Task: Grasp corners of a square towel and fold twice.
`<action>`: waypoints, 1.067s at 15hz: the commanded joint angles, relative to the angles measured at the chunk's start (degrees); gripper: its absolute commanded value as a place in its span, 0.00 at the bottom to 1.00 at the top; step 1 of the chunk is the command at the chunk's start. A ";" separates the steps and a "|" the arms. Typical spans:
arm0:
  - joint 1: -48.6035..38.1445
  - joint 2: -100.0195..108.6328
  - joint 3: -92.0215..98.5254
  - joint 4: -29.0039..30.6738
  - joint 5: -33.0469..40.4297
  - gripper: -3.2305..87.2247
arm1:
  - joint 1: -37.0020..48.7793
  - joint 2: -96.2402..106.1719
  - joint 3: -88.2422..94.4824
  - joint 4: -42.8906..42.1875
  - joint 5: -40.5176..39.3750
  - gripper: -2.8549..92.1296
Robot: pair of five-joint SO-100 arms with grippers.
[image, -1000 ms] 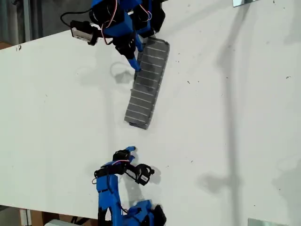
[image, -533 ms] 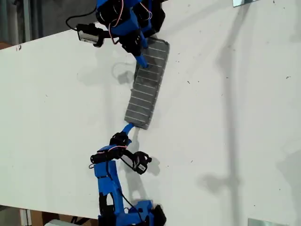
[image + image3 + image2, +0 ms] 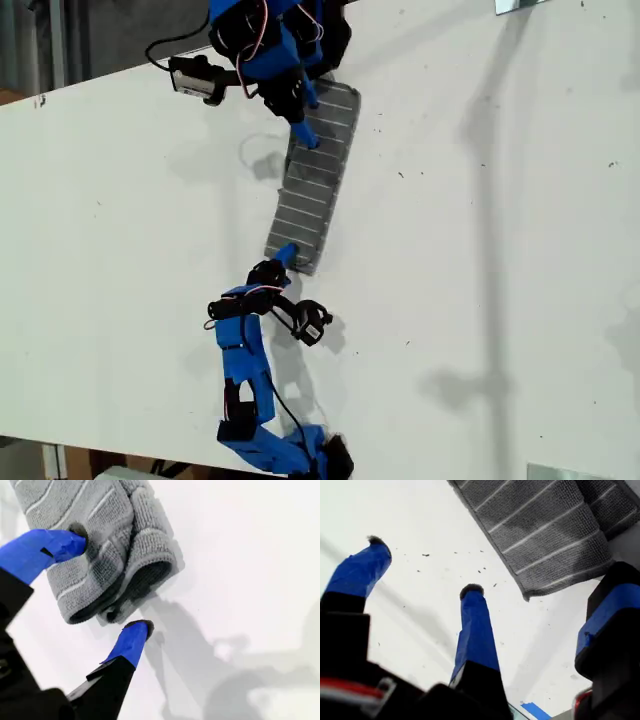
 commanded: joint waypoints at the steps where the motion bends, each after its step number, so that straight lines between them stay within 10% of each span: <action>1: 2.72 1.58 -2.72 -0.97 -1.58 0.26 | -0.26 0.18 -0.18 -0.88 -0.53 0.36; 8: 4.75 -0.79 -2.72 -3.25 -8.09 0.31 | -1.14 -4.31 -3.78 -2.11 -0.79 0.36; 12: 3.87 -1.93 -3.08 -1.76 -10.90 0.04 | -2.72 -9.05 -8.44 -2.90 -1.14 0.35; 16: 3.34 -2.29 -2.46 2.02 -13.45 0.04 | -4.04 -14.50 -12.57 -3.16 -1.32 0.35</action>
